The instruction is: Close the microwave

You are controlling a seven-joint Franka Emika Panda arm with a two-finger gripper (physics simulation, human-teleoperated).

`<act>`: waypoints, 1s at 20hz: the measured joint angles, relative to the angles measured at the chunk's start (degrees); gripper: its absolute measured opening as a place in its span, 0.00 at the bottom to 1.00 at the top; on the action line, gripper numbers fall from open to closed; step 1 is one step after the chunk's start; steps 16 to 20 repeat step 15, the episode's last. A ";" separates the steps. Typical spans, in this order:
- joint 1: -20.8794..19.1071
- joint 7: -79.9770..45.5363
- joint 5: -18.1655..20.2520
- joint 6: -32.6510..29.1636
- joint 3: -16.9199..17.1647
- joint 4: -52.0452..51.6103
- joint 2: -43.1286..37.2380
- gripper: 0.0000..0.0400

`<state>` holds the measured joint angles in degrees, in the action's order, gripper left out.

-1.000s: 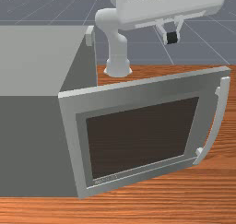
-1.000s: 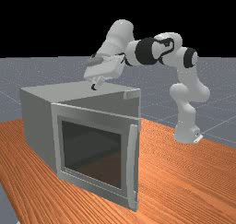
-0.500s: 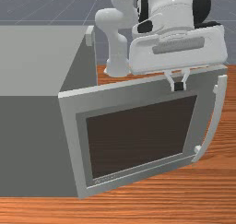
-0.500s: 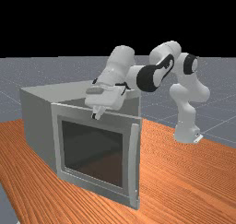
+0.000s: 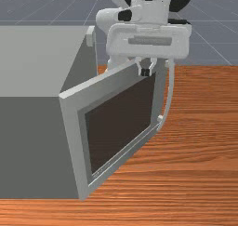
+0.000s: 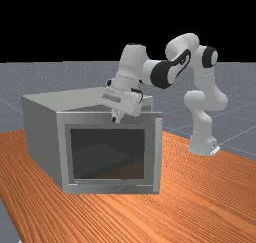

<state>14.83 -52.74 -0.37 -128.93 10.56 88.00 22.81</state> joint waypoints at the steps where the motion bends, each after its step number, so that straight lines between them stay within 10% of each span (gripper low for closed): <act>1: -0.10 1.29 -1.13 2.10 0.01 1.99 -1.79 0.08; 8: 0.17 13.73 -2.31 9.25 -1.22 20.01 -16.90 0.35; 13: -1.62 22.38 2.31 18.15 3.39 21.45 -19.84 0.00; 20: -1.43 24.65 2.98 20.09 5.85 22.66 -21.18 0.00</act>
